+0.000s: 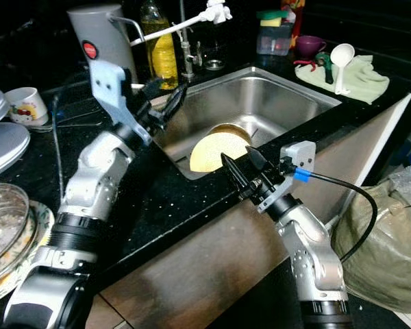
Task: Kitchen organization
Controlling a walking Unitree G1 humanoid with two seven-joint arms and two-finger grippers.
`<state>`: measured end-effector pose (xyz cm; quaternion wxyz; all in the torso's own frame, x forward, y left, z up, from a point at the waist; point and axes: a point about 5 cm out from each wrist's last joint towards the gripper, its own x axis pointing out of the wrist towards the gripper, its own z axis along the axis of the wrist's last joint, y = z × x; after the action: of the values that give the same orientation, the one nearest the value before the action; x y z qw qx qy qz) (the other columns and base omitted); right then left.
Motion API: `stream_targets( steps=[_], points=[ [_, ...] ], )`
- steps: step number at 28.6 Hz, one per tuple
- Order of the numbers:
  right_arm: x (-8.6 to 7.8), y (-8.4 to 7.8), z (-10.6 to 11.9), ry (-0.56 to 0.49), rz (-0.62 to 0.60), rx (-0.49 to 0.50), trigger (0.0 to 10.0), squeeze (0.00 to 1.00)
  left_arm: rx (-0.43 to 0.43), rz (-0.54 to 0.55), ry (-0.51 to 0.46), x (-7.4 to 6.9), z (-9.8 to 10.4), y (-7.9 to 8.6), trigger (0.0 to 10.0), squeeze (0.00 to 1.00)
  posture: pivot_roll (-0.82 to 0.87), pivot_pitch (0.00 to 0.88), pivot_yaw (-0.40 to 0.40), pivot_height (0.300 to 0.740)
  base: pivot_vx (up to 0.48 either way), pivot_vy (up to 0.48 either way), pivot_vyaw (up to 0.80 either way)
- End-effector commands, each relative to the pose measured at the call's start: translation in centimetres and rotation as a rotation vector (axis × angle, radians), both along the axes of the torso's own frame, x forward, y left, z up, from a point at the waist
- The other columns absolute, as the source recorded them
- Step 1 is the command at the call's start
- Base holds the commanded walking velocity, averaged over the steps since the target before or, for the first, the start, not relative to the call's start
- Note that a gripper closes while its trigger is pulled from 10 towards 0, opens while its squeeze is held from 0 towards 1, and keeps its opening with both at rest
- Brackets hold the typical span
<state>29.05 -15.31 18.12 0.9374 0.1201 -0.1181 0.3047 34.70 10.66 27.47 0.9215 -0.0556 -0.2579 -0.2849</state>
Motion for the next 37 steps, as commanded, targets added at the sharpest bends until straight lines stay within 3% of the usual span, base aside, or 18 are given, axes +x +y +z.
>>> stream_targets(
  steps=[1, 4, 10, 12, 13, 16, 19, 20, 25, 31, 34, 35, 36, 37],
  points=[
    [-0.2, 0.6, 0.5, -0.031, 0.033, 0.004, 10.0, 0.0, 0.023, -0.029, -0.002, -0.8, 0.0, 0.8, 10.0, 0.0, -0.07, 0.0, 0.028, 0.74, 0.0, 0.0, 0.79],
    [-0.2, 0.6, 0.5, -0.029, 0.04, 0.011, 10.0, 0.0, 0.055, -0.038, -0.016, -1.4, 0.3, 1.3, 10.0, 0.0, -0.07, 0.0, 0.027, 0.74, 0.0, 0.0, 0.79],
    [-0.3, 1.2, 0.3, -0.027, 0.084, 0.008, 10.0, 0.0, 0.24, -0.043, -0.057, -2.7, 1.3, 2.6, 10.0, 0.0, -0.06, 0.0, 0.017, 0.74, 0.0, 0.0, 0.79],
    [-0.3, 1.3, 0.3, -0.028, 0.089, 0.006, 10.0, 0.0, 0.259, -0.045, -0.06, -2.8, 1.4, 2.7, 10.0, 0.0, -0.06, 0.0, 0.017, 0.74, 0.0, 0.0, 0.79],
    [-0.3, 1.4, 0.4, -0.029, 0.099, 0.004, 10.0, 0.0, 0.332, -0.059, -0.075, -3.1, 1.7, 3.0, 10.0, 0.0, -0.05, 0.0, 0.014, 0.74, 0.0, 0.0, 0.79],
    [-0.2, 1.5, 0.3, -0.03, 0.103, 0.005, 10.0, 0.0, 0.4, -0.082, -0.08, -3.4, 1.8, 3.2, 10.0, 0.0, -0.05, 0.0, 0.017, 0.74, 0.0, 0.0, 0.79],
    [-0.3, 1.6, 0.4, -0.03, 0.111, 0.011, 10.0, 0.0, 0.56, -0.149, -0.069, -4.4, 1.4, 3.6, 10.0, 0.0, -0.06, 0.0, 0.019, 0.74, 0.0, 0.0, 0.77],
    [-0.3, 1.6, 0.4, -0.03, 0.111, 0.011, 10.0, 0.0, 0.56, -0.149, -0.069, -4.4, 1.4, 3.6, 10.0, 0.0, -0.06, 0.0, 0.019, 0.74, 0.0, 0.0, 0.77],
    [-0.4, 1.6, 0.3, -0.03, 0.124, 0.01, 10.0, 0.0, 0.744, -0.207, -0.056, -5.5, 1.6, 4.5, 10.0, 0.0, -0.06, 0.0, 0.023, 0.74, 0.0, 0.0, 0.77],
    [-0.3, 1.7, 0.2, -0.031, 0.129, 0.014, 10.0, 0.0, 0.713, -0.206, -0.091, -5.7, 2.9, 4.7, 10.0, 0.0, -0.05, 0.0, 0.022, 0.74, 0.0, 0.0, 0.77],
    [-0.3, 1.7, 0.3, -0.033, 0.132, 0.015, 10.0, 0.0, 0.65, -0.219, -0.094, -5.8, 3.3, 4.5, 10.0, 0.0, -0.05, 0.0, 0.023, 0.74, 0.0, 0.0, 0.76],
    [-0.3, 1.7, 0.3, -0.034, 0.134, 0.015, 10.0, 0.0, 0.577, -0.26, -0.094, -6.1, 3.6, 4.0, 10.0, 0.0, -0.06, 0.0, 0.023, 0.74, 0.0, 0.0, 0.77],
    [-0.3, 1.7, 0.3, -0.034, 0.134, 0.015, 10.0, 0.0, 0.577, -0.26, -0.094, -6.1, 3.6, 4.0, 10.0, 0.0, -0.06, 0.0, 0.023, 0.74, 0.0, 0.0, 0.77],
    [-0.3, 1.7, 0.3, -0.035, 0.136, 0.015, 10.0, 0.0, 0.521, -0.299, -0.091, -6.4, 3.7, 3.6, 10.0, 0.0, -0.06, 0.0, 0.022, 0.74, 0.0, 0.0, 0.76]
  ],
)
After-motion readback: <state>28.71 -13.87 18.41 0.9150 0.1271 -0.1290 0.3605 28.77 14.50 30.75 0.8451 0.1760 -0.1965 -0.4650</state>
